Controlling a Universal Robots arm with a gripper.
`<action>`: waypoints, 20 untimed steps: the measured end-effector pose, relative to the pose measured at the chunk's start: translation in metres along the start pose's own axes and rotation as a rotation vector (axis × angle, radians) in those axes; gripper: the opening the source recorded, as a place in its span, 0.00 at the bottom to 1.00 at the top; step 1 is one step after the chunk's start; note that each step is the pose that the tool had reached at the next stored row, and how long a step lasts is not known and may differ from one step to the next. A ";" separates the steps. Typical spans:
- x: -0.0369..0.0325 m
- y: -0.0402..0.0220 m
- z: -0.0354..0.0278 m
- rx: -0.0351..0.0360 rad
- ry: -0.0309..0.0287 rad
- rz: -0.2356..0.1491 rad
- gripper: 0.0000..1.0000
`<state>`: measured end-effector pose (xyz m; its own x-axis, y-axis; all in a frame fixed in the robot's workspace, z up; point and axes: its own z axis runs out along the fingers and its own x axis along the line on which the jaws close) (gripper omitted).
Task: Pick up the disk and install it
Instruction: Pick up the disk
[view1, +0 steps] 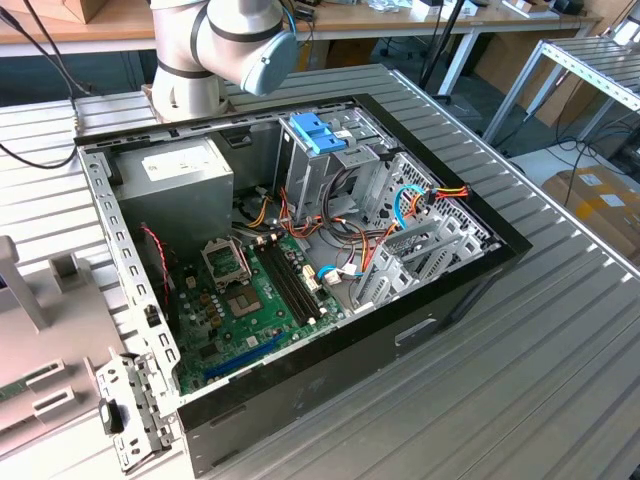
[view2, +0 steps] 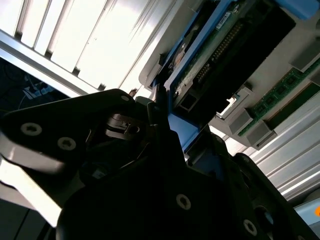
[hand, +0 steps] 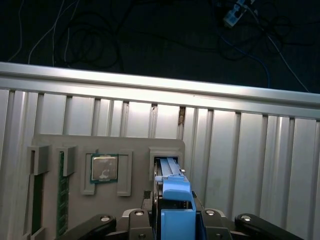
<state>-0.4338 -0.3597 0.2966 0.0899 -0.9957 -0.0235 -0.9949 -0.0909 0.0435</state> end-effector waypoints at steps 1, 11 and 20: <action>0.0000 0.0000 -0.0006 0.0000 -0.0003 0.000 0.38; -0.0001 0.0002 -0.0034 0.0000 -0.0012 0.000 0.37; -0.0002 0.0004 -0.0088 0.0002 -0.0021 0.000 0.37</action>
<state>-0.4338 -0.3597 0.3055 0.0900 -0.9956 -0.0256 -0.9949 -0.0910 0.0433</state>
